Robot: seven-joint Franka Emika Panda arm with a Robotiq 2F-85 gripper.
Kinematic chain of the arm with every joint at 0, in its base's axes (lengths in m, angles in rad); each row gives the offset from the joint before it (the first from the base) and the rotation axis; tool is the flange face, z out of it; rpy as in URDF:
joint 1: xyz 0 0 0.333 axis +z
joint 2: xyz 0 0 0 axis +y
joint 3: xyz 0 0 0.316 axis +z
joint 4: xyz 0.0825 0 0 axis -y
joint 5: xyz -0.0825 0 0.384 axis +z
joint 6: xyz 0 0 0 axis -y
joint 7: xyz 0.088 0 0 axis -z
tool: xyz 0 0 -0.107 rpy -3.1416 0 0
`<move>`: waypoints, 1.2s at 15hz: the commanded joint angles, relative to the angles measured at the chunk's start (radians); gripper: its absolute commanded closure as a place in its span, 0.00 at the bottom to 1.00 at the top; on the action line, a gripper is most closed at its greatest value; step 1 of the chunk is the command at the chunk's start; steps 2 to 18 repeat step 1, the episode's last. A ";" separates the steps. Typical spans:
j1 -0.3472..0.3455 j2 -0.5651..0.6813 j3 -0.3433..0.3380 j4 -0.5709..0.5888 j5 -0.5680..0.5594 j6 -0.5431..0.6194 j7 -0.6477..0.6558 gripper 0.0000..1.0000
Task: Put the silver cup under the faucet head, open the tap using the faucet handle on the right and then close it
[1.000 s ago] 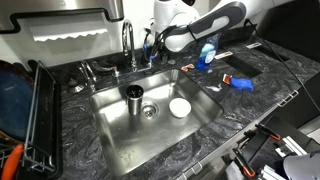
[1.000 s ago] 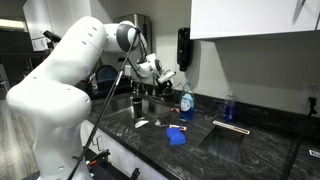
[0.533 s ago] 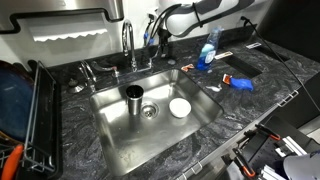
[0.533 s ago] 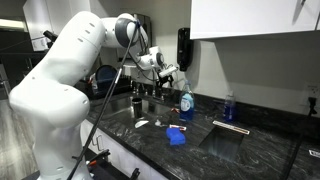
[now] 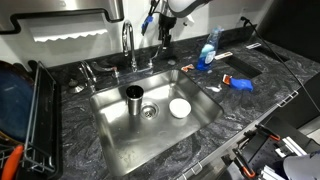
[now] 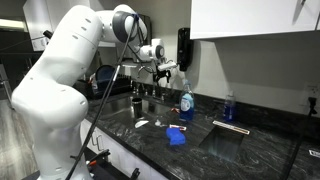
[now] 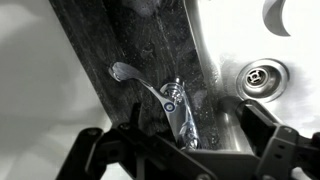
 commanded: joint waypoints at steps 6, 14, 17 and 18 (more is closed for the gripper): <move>-0.013 -0.028 0.011 0.003 0.033 -0.075 -0.044 0.00; -0.013 -0.028 0.011 0.003 0.033 -0.075 -0.044 0.00; -0.013 -0.028 0.011 0.003 0.033 -0.075 -0.044 0.00; -0.013 -0.028 0.011 0.003 0.033 -0.075 -0.044 0.00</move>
